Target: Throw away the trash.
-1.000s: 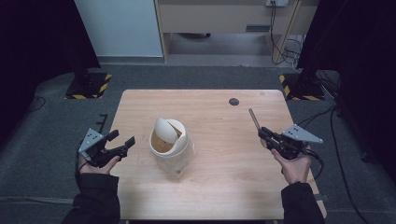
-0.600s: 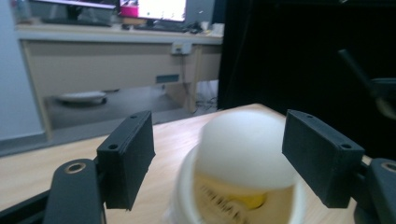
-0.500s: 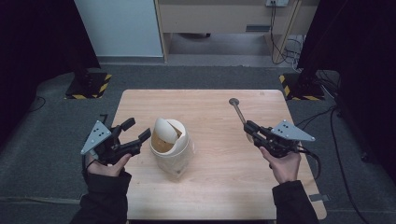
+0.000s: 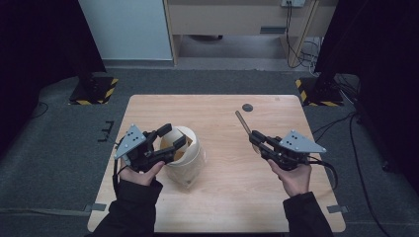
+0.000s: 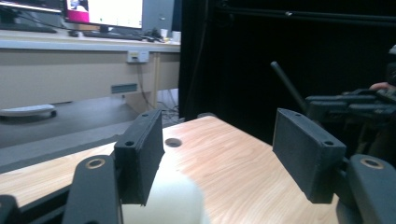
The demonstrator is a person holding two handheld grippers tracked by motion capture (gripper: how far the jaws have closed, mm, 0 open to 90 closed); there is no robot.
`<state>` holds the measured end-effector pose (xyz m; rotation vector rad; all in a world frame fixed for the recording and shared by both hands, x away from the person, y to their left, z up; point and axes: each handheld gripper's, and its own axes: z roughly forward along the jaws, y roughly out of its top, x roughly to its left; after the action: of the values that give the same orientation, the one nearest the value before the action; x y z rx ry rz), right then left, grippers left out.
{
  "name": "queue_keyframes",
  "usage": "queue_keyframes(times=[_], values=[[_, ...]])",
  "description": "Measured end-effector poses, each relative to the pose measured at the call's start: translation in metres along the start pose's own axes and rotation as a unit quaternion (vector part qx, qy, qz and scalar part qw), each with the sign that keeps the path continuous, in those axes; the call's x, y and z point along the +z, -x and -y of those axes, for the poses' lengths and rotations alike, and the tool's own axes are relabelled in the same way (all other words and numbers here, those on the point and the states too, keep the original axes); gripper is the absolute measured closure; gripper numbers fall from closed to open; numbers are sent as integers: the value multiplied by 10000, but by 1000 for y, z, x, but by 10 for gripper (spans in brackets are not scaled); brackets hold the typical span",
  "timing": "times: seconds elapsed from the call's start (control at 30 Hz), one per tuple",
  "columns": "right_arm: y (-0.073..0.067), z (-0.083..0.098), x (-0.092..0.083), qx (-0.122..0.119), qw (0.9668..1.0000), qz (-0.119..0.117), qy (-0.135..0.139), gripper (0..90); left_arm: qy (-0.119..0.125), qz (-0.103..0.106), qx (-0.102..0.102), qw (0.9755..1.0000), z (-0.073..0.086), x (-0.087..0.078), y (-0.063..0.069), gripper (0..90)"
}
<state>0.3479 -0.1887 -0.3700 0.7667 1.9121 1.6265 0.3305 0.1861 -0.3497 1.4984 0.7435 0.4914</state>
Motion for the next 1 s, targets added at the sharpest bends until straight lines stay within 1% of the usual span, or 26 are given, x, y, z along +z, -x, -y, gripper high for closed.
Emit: queue_keyframes(times=[0.07, 0.1, 0.2, 0.27, 0.3, 0.4, 0.43, 0.47, 0.53, 0.57, 0.63, 0.73, 0.83, 0.9, 0.97, 1.0], values=[[-3, 2, 1, -21, 10000, -92, 2, 801, -13, 49, -3, 10000, 0, 5, 4, 348], [-3, 2, 1, -21, 10000, -92, 2, 801, -13, 49, -3, 10000, 0, 5, 4, 353], [-8, 5, 3, -69, 9997, -225, -3, 801, -2, 148, -42, 9999, -1, 13, 11, 364], [-12, 7, 3, -81, 9995, -318, 12, 801, -14, 256, -67, 9996, -2, 19, 17, 375], [-12, 7, 3, -81, 9995, -318, 12, 801, -14, 256, -67, 9996, -2, 19, 17, 376], [-17, 9, 4, -147, 9990, -420, -26, 801, -13, 323, -106, 9994, -4, 27, 22, 386], [-18, 9, 4, -157, 9989, -435, -18, 801, 8, 358, -148, 9992, -5, 33, 26, 389], [-18, 9, 4, -157, 9989, -435, -18, 801, 8, 358, -148, 9992, -5, 33, 26, 394], [-21, 9, 4, -207, 9986, -493, 5, 801, 4, 429, -167, 9989, -7, 40, 32, 405], [-21, 9, 4, -207, 9986, -493, 5, 801, 4, 429, -167, 9989, -7, 40, 32, 410], [-23, 9, 4, -169, 9983, -559, 43, 801, 1, 446, -152, 9989, -8, 46, 36, 418], [-24, 11, 5, -211, 9979, -616, 40, 801, 8, 459, -148, 9988, -10, 55, 42, 438], [-25, 11, 5, -214, 9977, -636, 58, 801, -42, 446, -165, 9989, -10, 61, 44, 448], [-25, 10, 5, -219, 9976, -652, 119, 801, -113, 429, -213, 9988, -8, 69, 46, 461], [-25, 10, 4, -214, 9975, -656, 140, 801, -119, 446, -247, 9986, -7, 71, 46, 464], [-25, 10, 4, -213, 9975, -666, 142, 801, -123, 489, -305, 9983, -6, 74, 46, 464]])
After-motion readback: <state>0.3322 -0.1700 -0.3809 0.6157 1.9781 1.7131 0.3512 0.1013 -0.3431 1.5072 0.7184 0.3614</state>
